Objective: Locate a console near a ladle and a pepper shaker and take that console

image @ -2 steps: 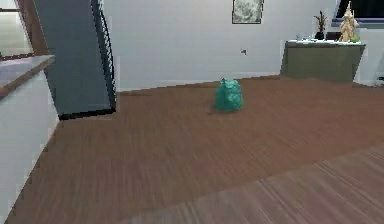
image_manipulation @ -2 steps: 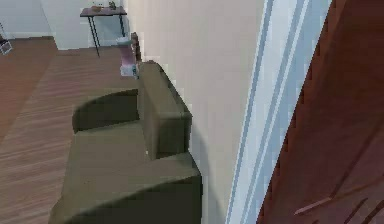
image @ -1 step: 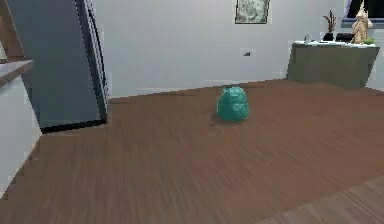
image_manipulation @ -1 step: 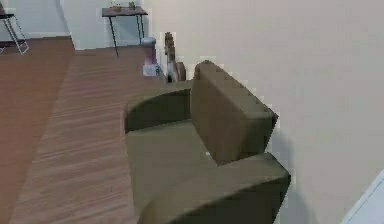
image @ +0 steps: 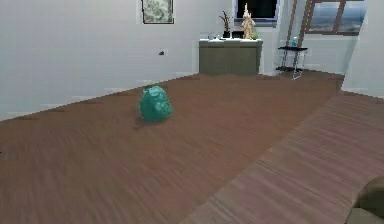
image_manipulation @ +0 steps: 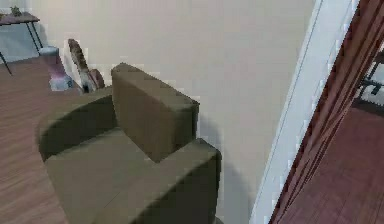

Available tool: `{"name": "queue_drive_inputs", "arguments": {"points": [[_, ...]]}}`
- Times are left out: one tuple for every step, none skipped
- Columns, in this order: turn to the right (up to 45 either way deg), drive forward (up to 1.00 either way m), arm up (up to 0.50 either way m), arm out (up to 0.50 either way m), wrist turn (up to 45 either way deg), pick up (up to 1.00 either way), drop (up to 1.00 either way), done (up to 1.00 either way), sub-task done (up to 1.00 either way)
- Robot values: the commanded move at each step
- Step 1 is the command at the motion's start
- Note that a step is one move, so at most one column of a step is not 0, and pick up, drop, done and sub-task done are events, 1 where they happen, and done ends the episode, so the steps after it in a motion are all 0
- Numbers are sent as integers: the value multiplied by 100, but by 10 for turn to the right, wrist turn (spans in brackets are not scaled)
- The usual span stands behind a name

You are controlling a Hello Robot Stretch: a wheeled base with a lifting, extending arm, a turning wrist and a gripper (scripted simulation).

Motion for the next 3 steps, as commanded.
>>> {"name": "queue_drive_inputs", "arguments": {"points": [[0,45,0,0,0,0,0,0,0],[60,0,0,0,0,0,0,0,0],[0,100,0,0,0,0,0,0,0]]}}
